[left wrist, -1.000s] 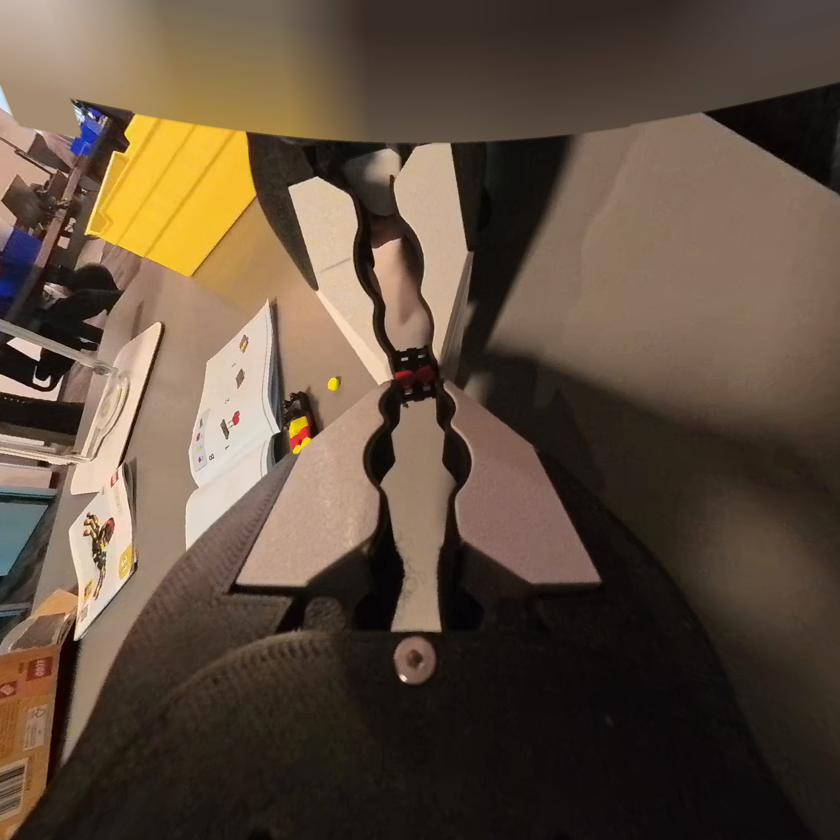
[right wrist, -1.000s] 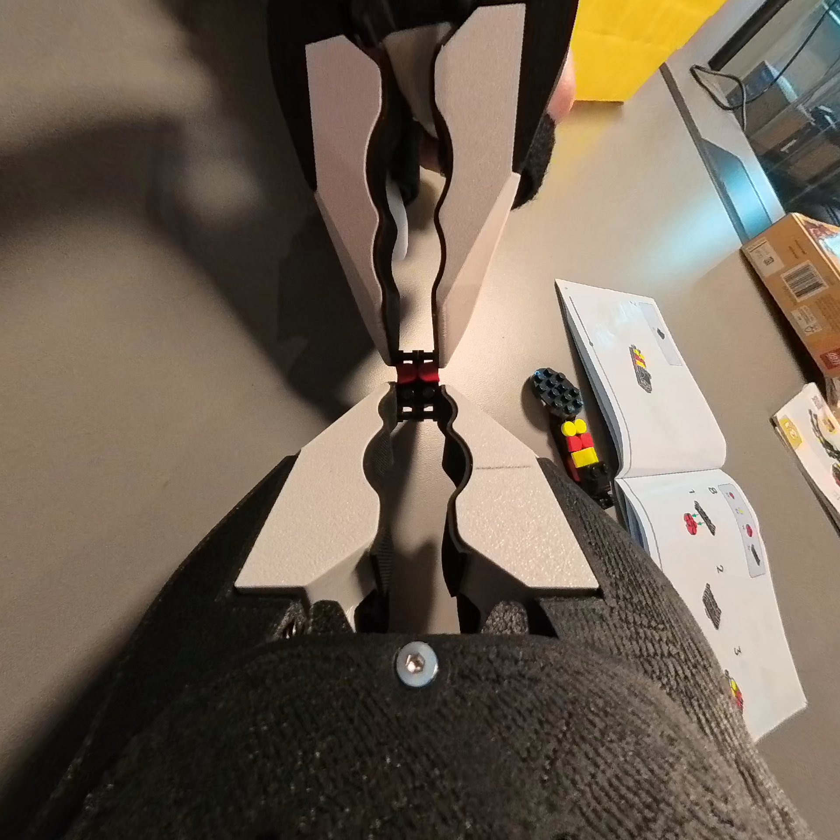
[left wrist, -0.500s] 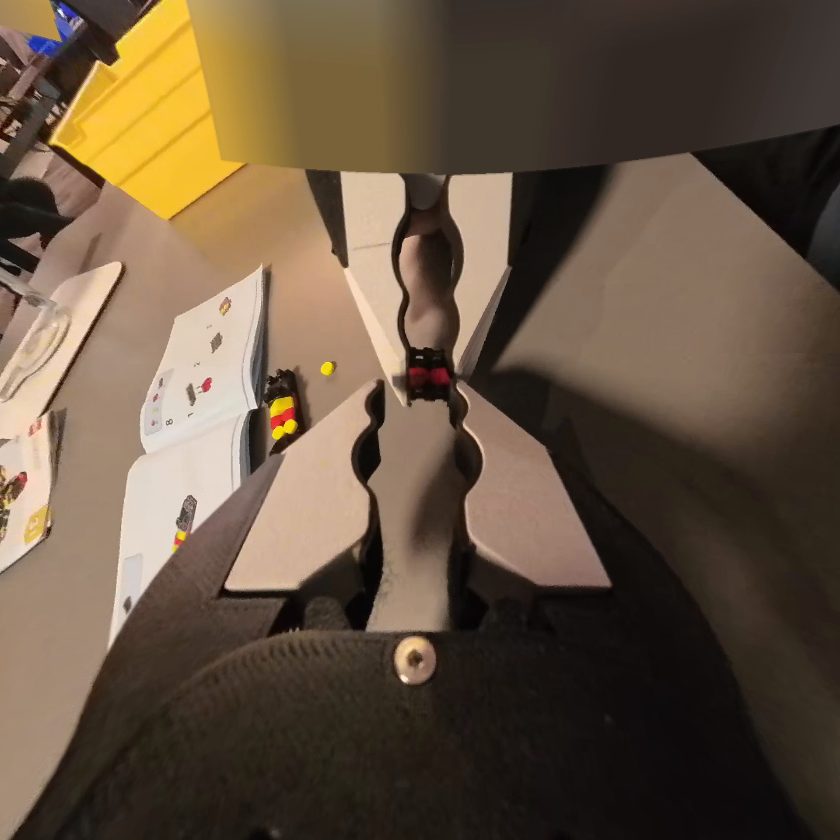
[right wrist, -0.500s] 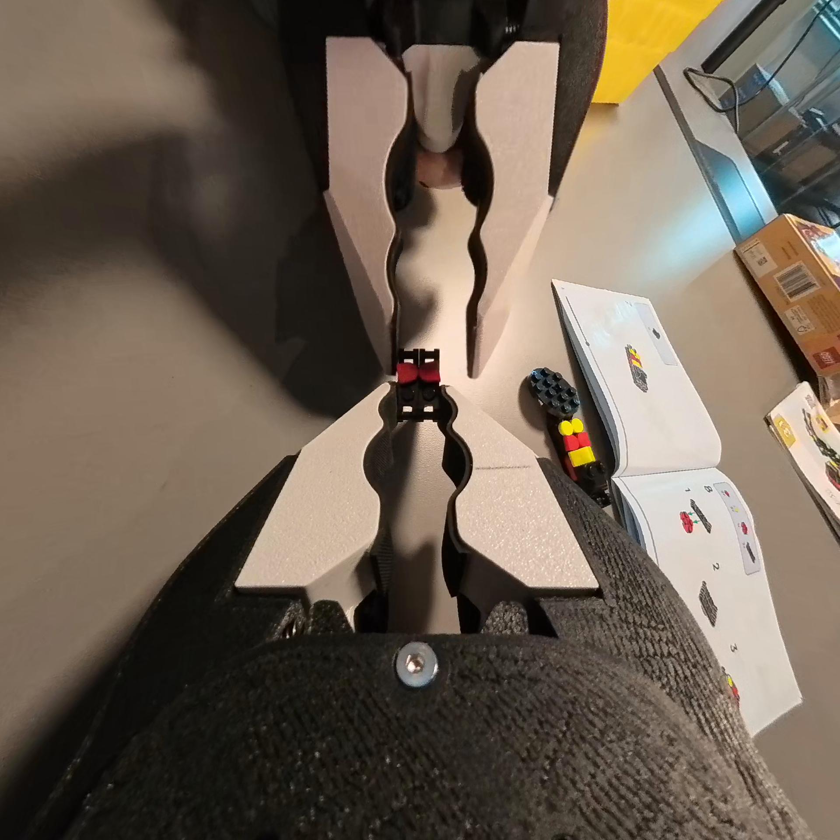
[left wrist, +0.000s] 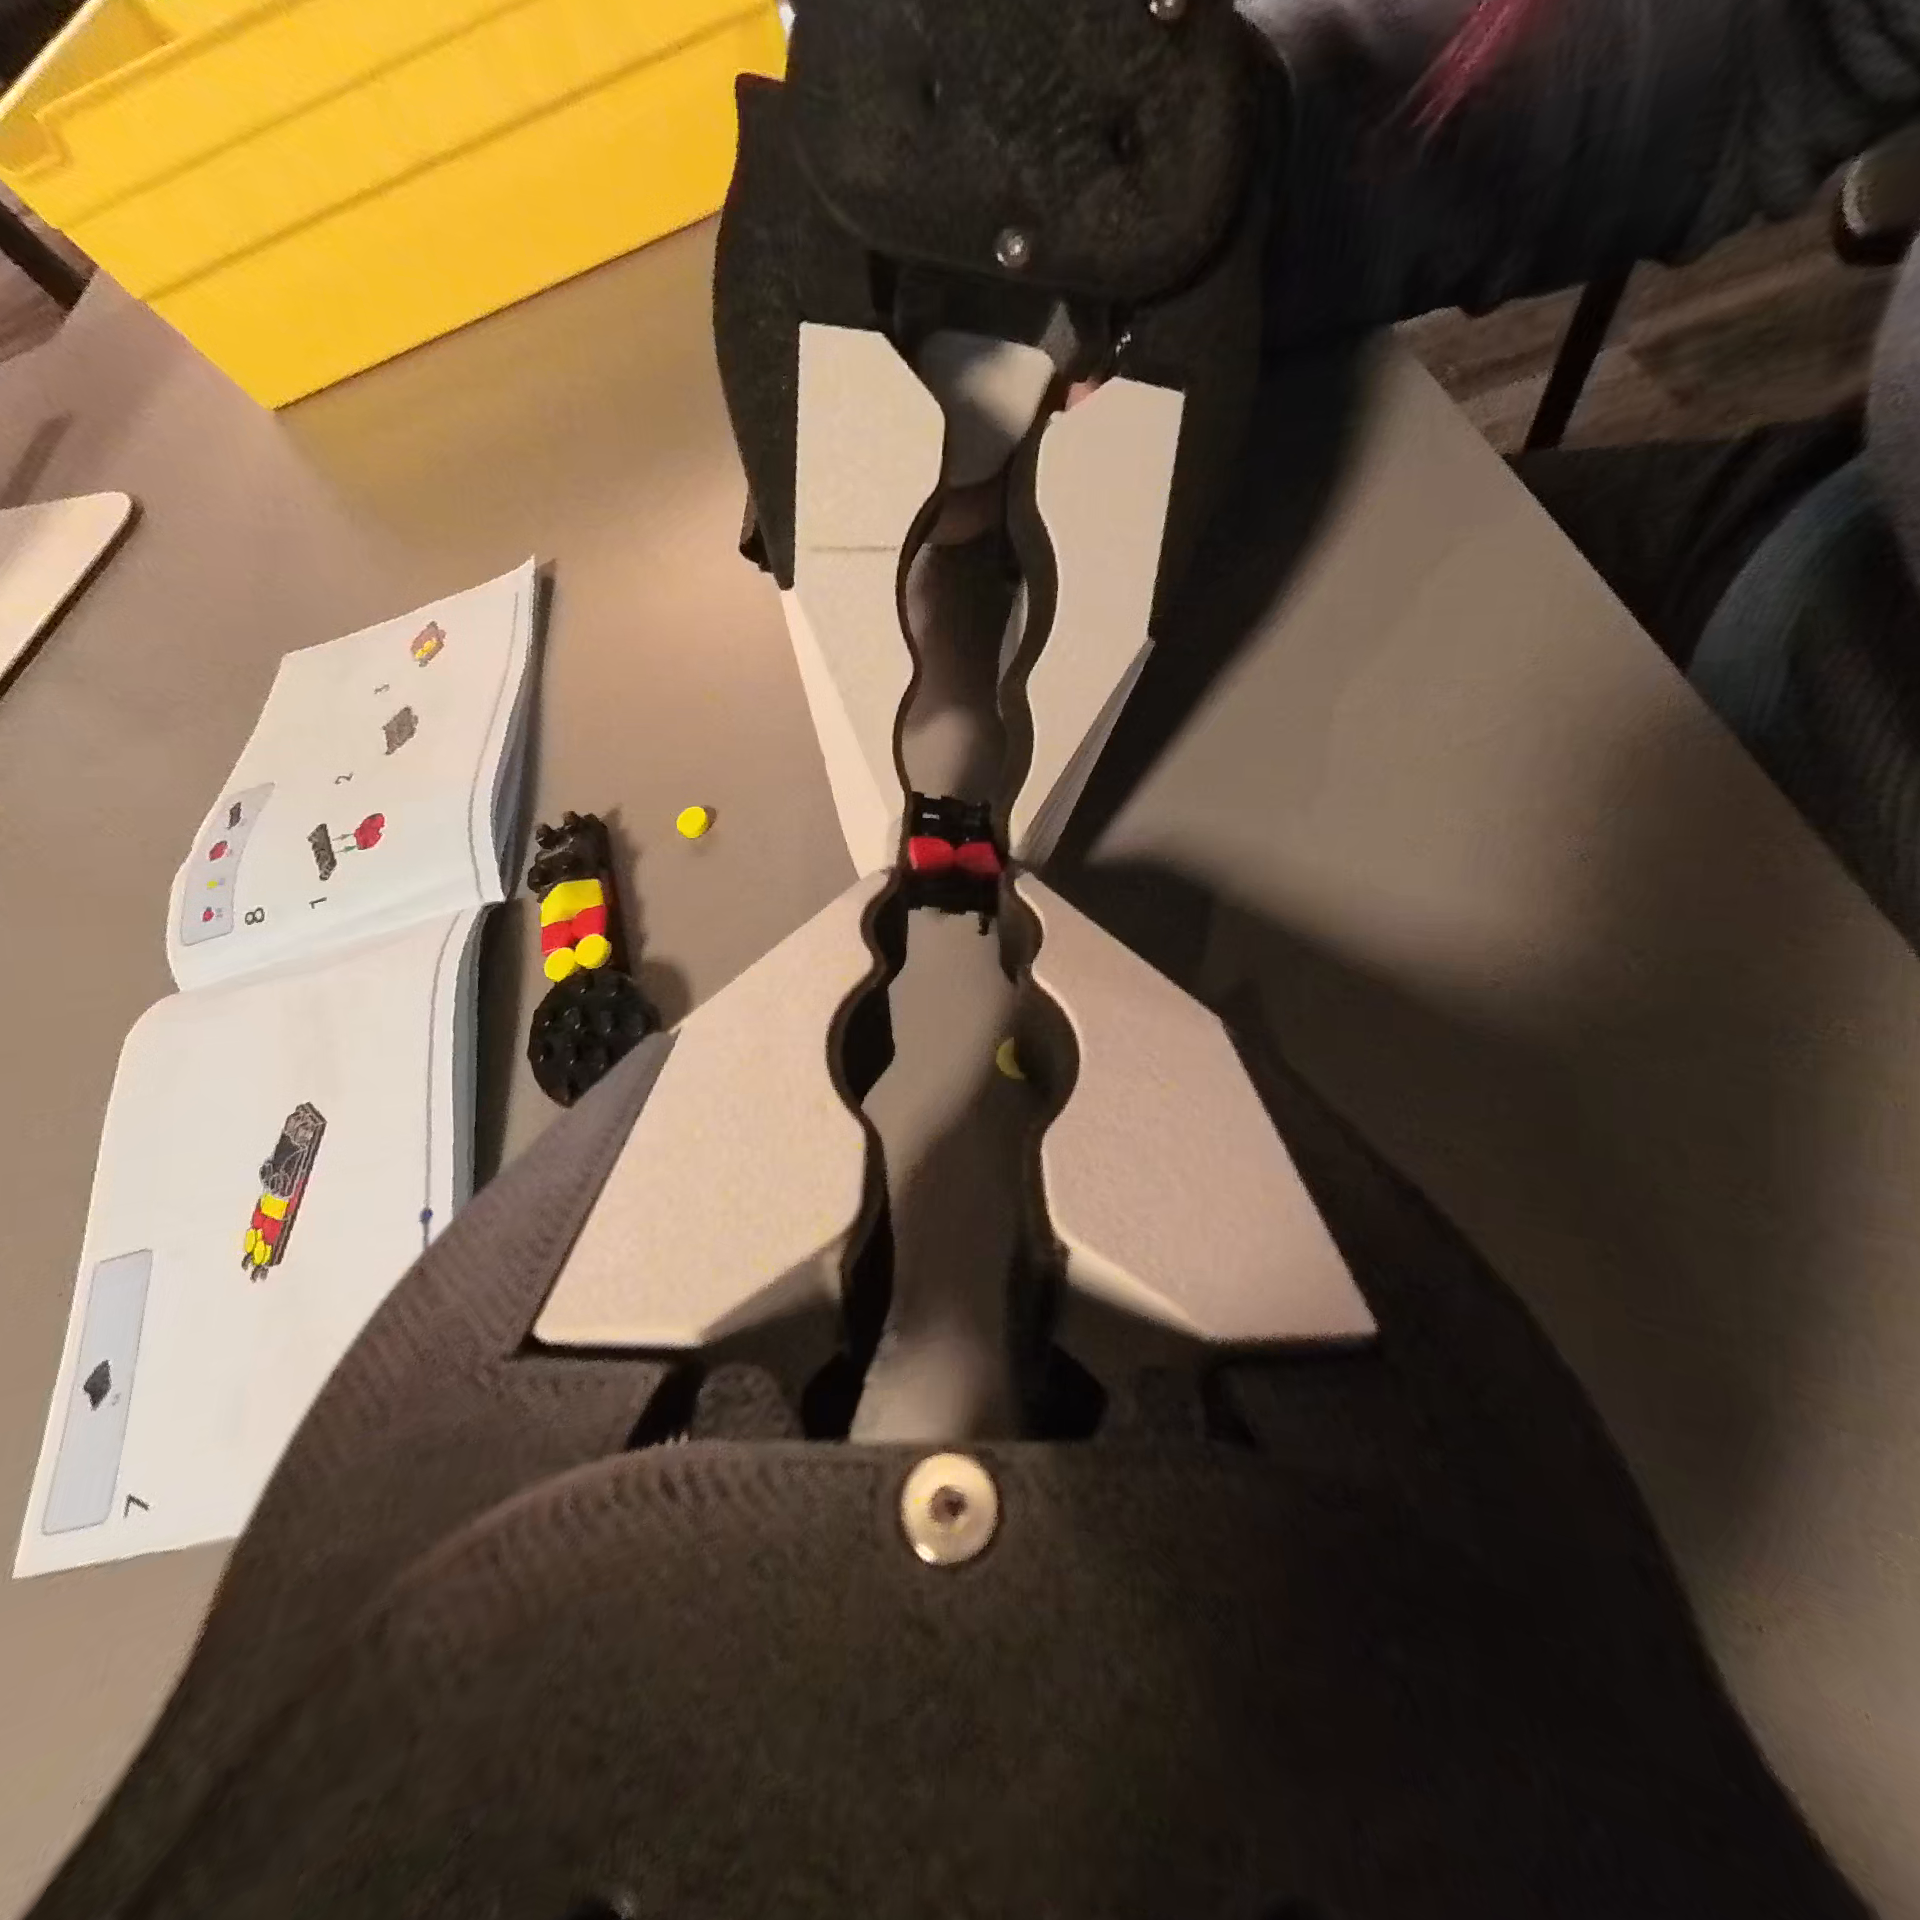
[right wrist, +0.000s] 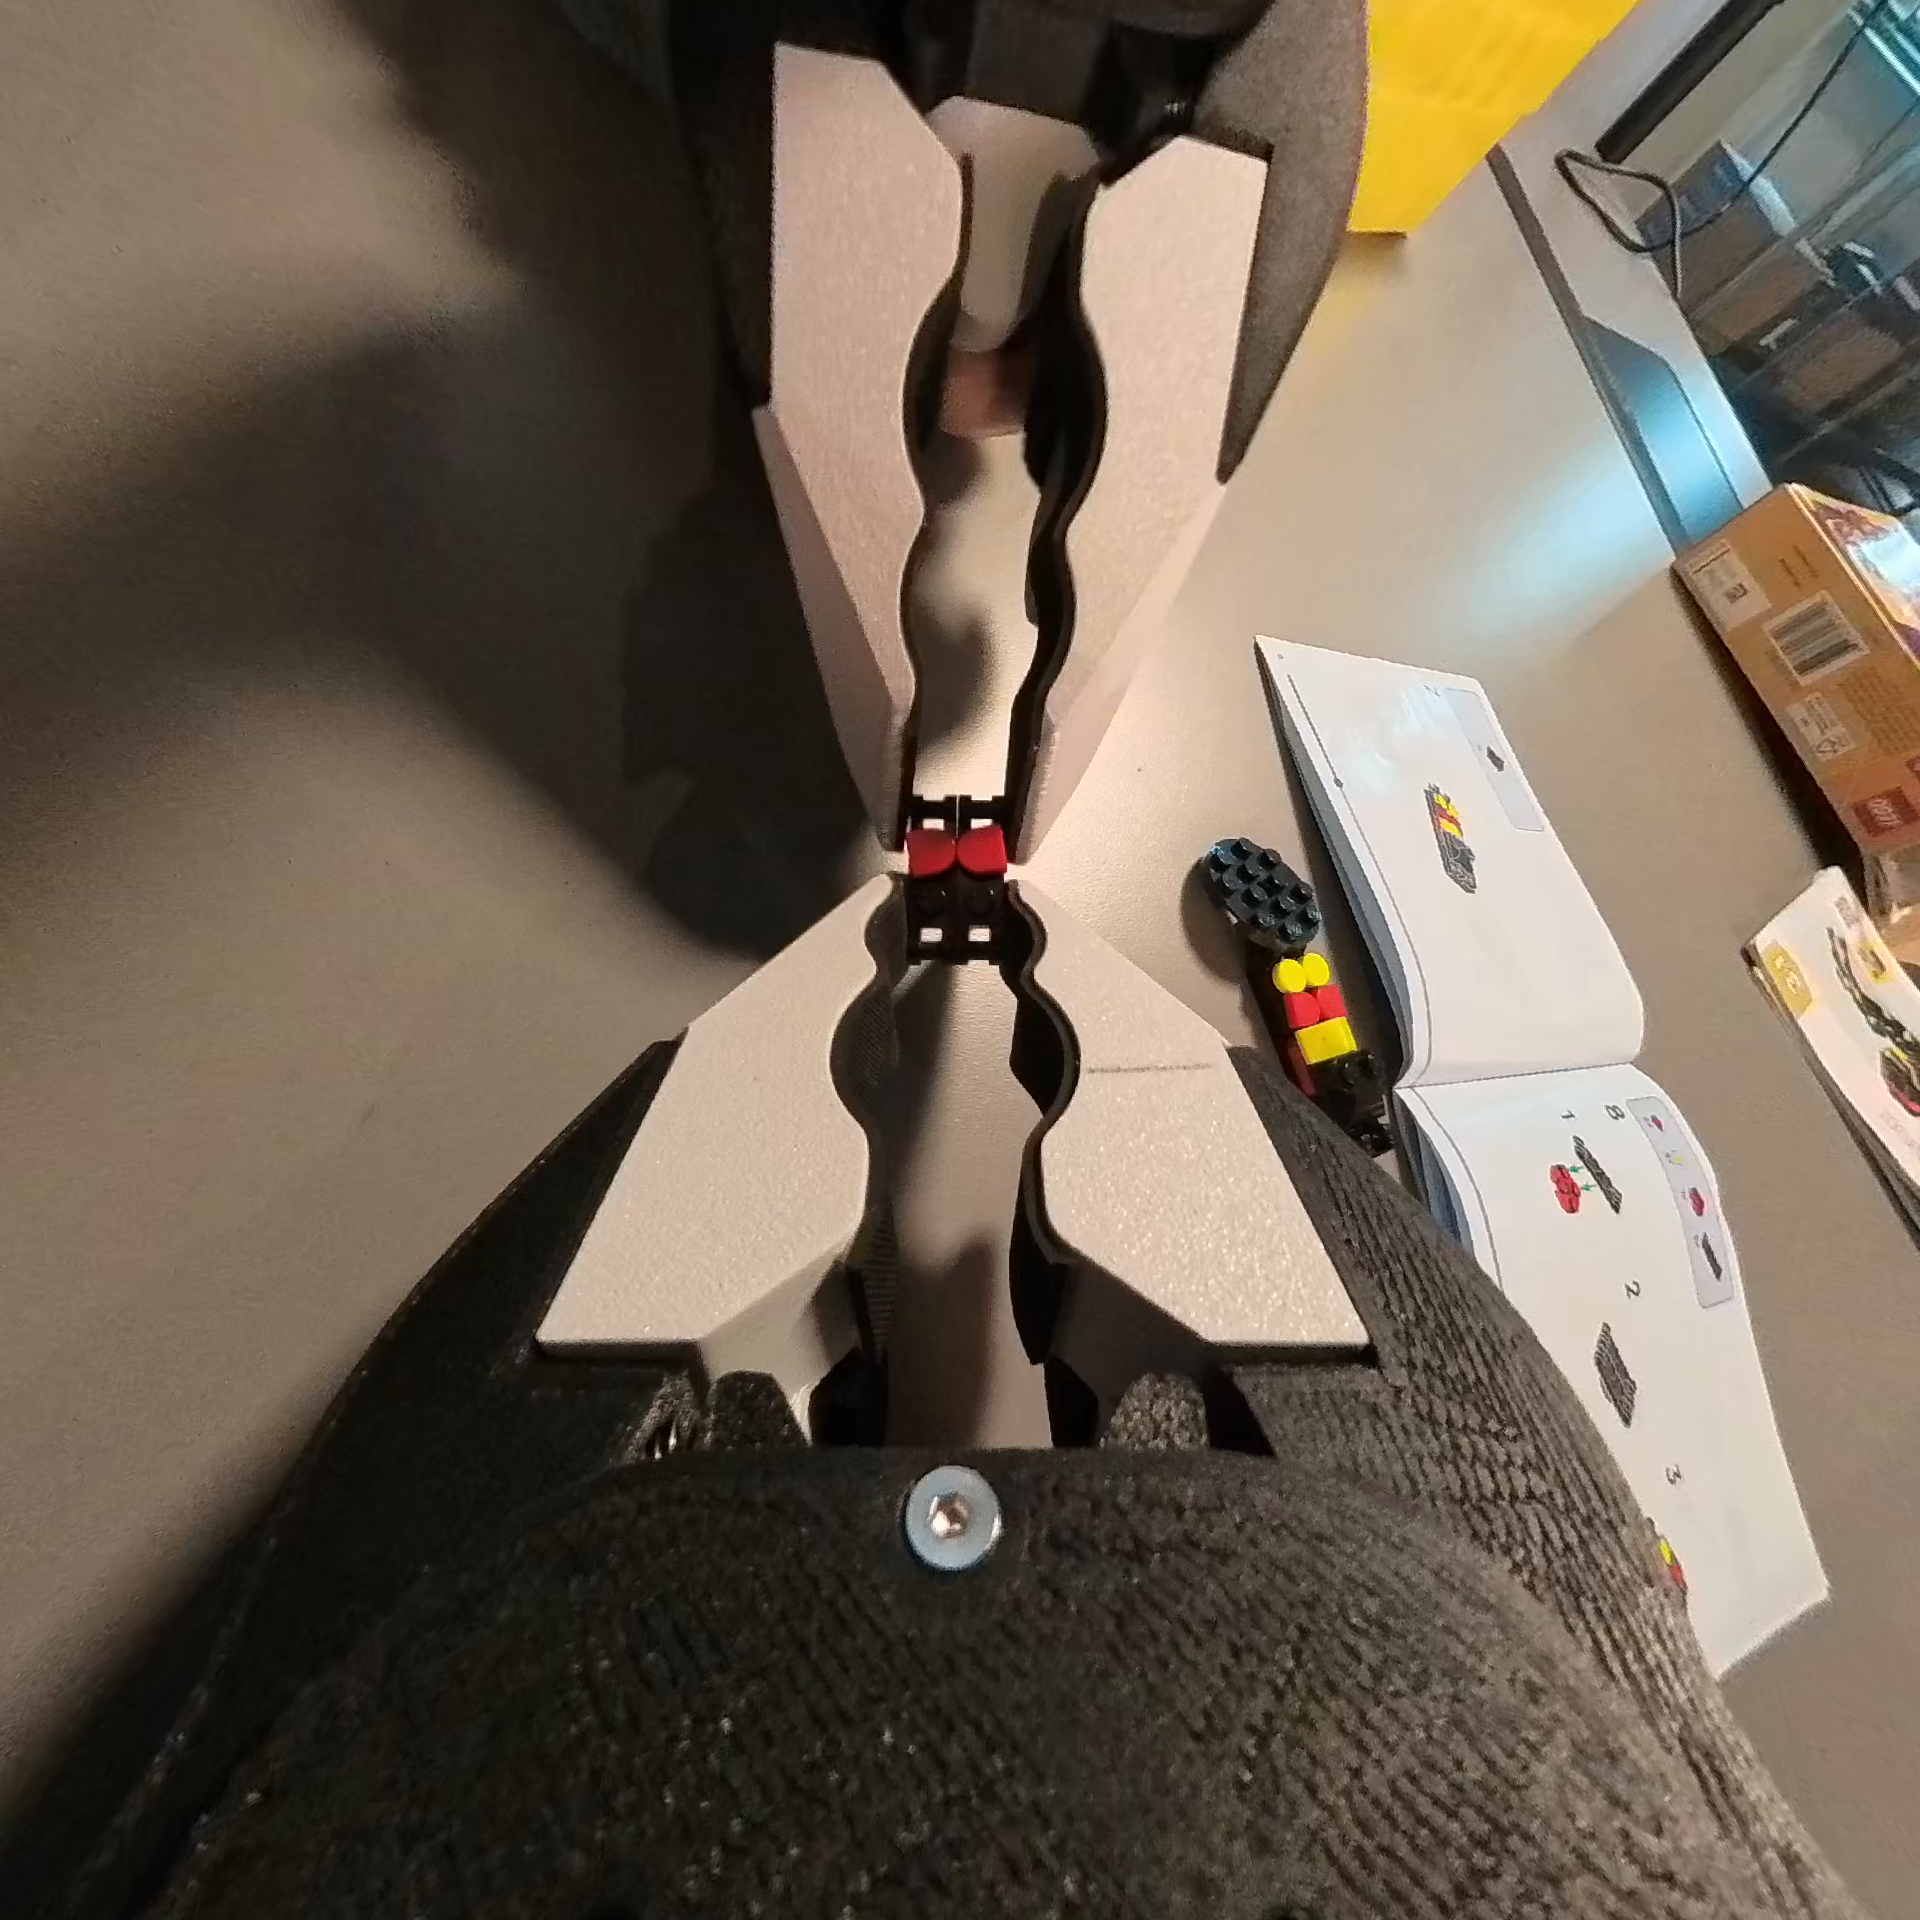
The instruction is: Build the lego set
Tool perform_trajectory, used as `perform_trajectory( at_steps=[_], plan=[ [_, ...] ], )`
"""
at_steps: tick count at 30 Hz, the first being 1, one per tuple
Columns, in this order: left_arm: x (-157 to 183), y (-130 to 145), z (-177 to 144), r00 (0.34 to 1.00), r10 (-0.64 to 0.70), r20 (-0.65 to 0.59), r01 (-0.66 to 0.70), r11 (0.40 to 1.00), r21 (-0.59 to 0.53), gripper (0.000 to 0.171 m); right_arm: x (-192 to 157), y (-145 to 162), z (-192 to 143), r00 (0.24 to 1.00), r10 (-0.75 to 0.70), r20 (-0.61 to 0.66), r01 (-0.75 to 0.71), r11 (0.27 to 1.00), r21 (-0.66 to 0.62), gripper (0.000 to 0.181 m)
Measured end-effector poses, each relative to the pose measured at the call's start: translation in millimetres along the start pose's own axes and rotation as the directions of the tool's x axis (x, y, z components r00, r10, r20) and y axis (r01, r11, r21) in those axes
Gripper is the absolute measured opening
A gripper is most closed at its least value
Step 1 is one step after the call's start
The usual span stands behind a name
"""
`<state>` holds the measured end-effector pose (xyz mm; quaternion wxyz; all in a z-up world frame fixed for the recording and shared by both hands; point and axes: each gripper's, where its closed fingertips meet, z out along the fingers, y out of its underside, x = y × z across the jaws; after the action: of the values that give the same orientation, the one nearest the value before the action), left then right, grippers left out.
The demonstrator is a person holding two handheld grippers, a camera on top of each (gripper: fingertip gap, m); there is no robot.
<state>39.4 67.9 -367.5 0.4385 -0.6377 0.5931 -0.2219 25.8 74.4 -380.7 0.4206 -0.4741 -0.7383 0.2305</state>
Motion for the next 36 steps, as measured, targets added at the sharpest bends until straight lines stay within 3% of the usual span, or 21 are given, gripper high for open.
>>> perform_trajectory(
  at_steps=[9,12,26,36],
  plan=[
    [-3.6,0.4,0.7,0.996,-0.011,0.093,0.014,1.000,-0.024,0.017,2.7,0.8,0.4,1.000,0.007,-0.017,-0.007,1.000,-0.007,0.016],
    [-8.2,0.0,-0.7,0.991,-0.016,0.135,0.018,1.000,-0.017,0.025,3.5,1.0,0.6,1.000,0.009,-0.020,-0.009,1.000,-0.008,0.015],
    [-6.7,-2.5,-3.4,0.989,-0.137,0.062,0.137,0.991,0.013,0.019,4.4,1.9,1.0,1.000,0.014,-0.023,-0.014,1.000,-0.014,0.015],
    [-6.1,-3.3,-5.7,0.981,0.090,0.171,-0.086,0.996,-0.032,0.019,3.6,2.7,1.9,0.999,0.039,0.003,-0.039,0.999,-0.020,0.016]
  ],
)
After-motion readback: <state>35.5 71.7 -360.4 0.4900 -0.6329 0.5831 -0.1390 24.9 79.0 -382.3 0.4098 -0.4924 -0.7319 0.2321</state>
